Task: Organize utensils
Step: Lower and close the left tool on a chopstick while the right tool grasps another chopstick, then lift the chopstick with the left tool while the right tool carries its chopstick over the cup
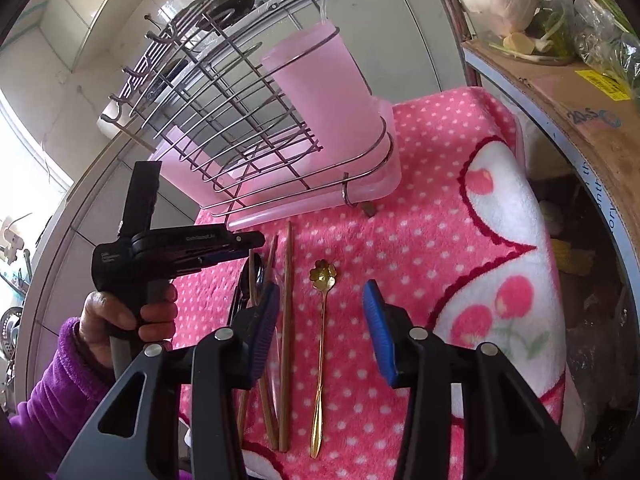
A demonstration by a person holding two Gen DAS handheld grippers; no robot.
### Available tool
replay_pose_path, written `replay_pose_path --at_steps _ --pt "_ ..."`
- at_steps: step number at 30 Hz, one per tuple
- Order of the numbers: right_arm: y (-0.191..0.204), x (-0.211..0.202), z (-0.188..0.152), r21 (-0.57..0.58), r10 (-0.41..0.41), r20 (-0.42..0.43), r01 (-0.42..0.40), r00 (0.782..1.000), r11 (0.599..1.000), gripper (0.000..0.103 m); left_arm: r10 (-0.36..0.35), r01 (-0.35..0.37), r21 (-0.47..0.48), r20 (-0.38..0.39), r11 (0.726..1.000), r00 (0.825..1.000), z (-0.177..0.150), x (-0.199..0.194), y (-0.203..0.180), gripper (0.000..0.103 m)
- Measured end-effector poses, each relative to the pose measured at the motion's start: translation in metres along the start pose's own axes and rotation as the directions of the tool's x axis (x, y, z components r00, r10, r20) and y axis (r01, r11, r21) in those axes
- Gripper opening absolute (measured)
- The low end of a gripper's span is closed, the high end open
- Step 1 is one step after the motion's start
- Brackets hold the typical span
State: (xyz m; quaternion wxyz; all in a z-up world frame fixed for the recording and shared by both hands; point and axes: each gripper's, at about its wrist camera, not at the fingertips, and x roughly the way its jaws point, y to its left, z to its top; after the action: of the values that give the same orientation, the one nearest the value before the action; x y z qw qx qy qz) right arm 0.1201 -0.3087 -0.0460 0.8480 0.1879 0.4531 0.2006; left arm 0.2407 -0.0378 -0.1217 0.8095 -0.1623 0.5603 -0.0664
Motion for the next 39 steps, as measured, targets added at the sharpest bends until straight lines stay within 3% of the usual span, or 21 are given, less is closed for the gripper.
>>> replay_pose_path --at_steps 4,13,20,30,34,39 --pt "0.002 0.006 0.002 -0.009 0.001 -0.017 -0.001 1.000 1.000 0.042 0.015 -0.015 0.007 0.010 1.000 1.000 0.002 0.008 -0.002 0.009" --pt "0.021 0.034 0.014 -0.034 0.013 -0.072 -0.016 0.997 0.999 0.041 -0.101 0.101 -0.035 0.016 0.994 0.995 0.008 -0.010 0.023 0.008" --pt "0.047 0.090 0.032 -0.089 -0.026 -0.185 0.009 0.982 0.996 0.020 -0.204 0.206 -0.020 0.054 0.978 0.977 0.007 -0.056 0.046 0.007" --pt "0.064 0.158 0.045 -0.197 -0.232 -0.277 0.181 0.933 0.964 0.017 -0.295 0.294 0.025 0.136 0.955 0.946 -0.006 -0.126 0.069 0.005" --pt "0.072 0.161 0.043 -0.238 -0.274 -0.237 0.218 0.932 0.946 0.007 -0.314 0.311 0.044 0.174 0.949 0.933 -0.009 -0.154 0.074 0.005" --pt "0.069 0.135 0.038 -0.180 -0.210 -0.191 0.176 0.959 0.968 0.006 -0.321 0.311 0.077 0.226 0.947 0.920 -0.016 -0.171 0.052 0.004"
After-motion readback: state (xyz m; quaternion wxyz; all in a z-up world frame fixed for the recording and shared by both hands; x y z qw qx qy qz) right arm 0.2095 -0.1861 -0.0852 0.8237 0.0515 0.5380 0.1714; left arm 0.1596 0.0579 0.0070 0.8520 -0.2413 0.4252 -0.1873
